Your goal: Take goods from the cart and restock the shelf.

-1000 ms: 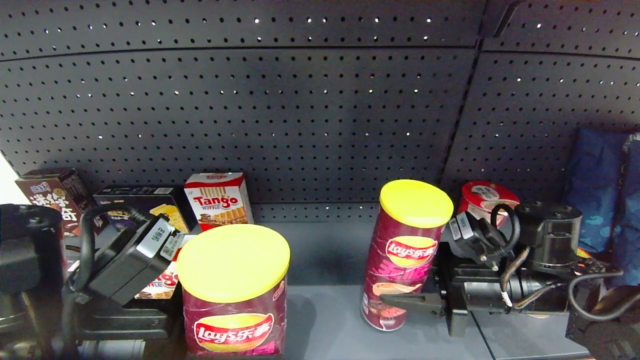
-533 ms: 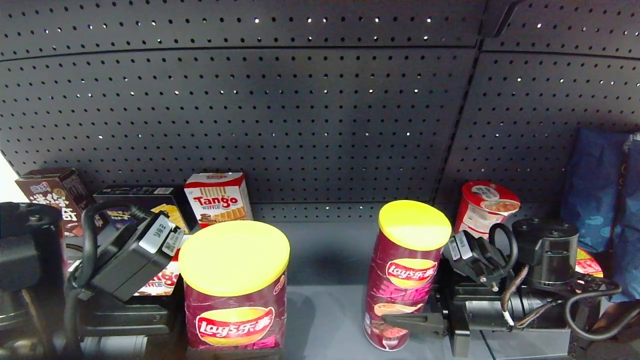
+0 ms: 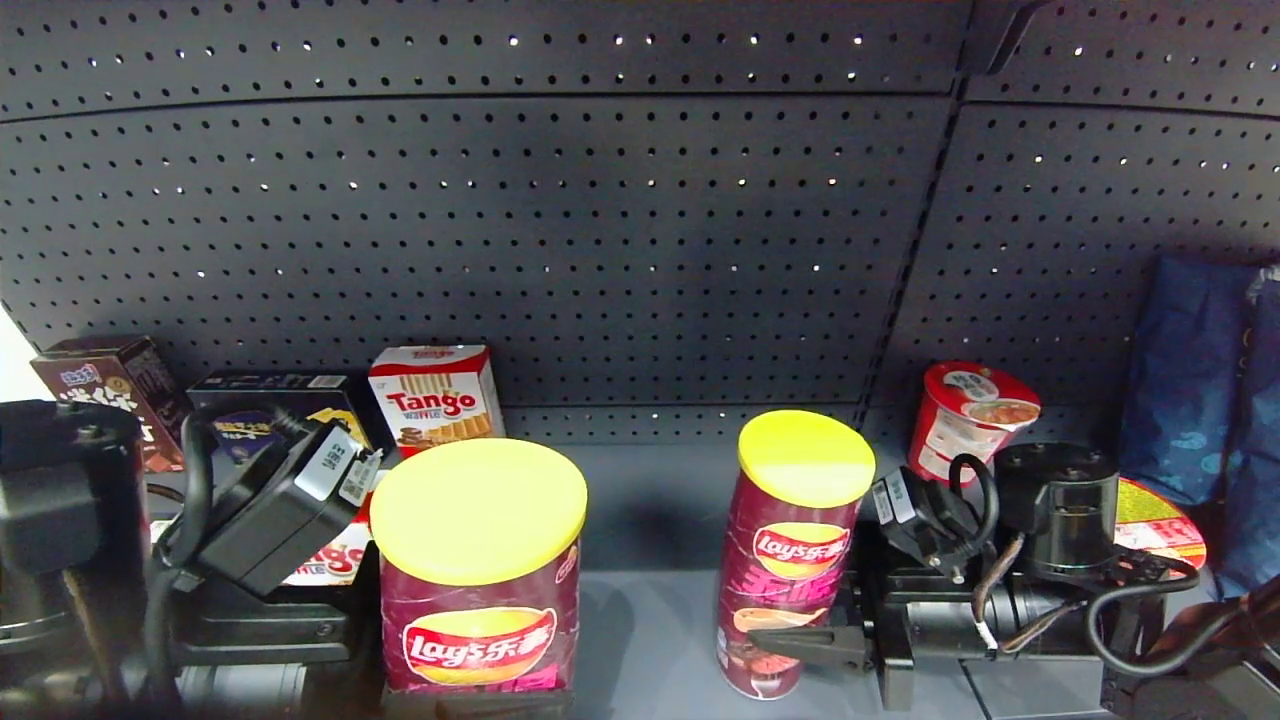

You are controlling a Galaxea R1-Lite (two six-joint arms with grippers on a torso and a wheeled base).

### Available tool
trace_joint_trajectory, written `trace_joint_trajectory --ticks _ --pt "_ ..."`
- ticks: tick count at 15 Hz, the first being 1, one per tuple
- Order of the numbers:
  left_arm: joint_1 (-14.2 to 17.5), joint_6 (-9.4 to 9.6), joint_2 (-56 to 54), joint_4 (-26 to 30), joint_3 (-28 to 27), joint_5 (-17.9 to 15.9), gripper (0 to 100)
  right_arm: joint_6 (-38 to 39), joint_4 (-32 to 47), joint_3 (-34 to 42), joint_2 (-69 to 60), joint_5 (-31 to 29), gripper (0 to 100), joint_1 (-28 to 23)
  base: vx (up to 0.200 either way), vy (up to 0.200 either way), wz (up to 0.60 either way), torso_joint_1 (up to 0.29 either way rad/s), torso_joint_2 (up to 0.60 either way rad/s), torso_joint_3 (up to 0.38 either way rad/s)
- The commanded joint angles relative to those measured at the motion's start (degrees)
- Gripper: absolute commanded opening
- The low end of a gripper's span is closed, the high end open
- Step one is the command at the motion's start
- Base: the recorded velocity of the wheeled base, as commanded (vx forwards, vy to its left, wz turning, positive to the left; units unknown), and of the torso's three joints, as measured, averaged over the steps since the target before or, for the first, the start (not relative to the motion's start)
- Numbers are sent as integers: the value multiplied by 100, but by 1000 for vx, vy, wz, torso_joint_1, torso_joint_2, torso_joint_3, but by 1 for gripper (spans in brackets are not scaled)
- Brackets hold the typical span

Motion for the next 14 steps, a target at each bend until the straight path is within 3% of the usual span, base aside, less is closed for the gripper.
trace_joint_trajectory --ticks 1,9,11,14 --pt "-7 -1 41 -3 -11 0 0 5 7 12 57 -6 100 25 0 0 0 0 0 0" --pt "-7 8 164 -3 -178 9 0 5 24 250 -470 -15 100 -10 0 0 0 0 0 0" --pt "-7 25 296 -3 -415 114 0 58 77 417 -857 -32 100 -10 0 0 0 0 0 0" --pt "-25 8 358 6 -697 545 0 198 130 680 -1534 -323 100 25 0 0 0 0 0 0"
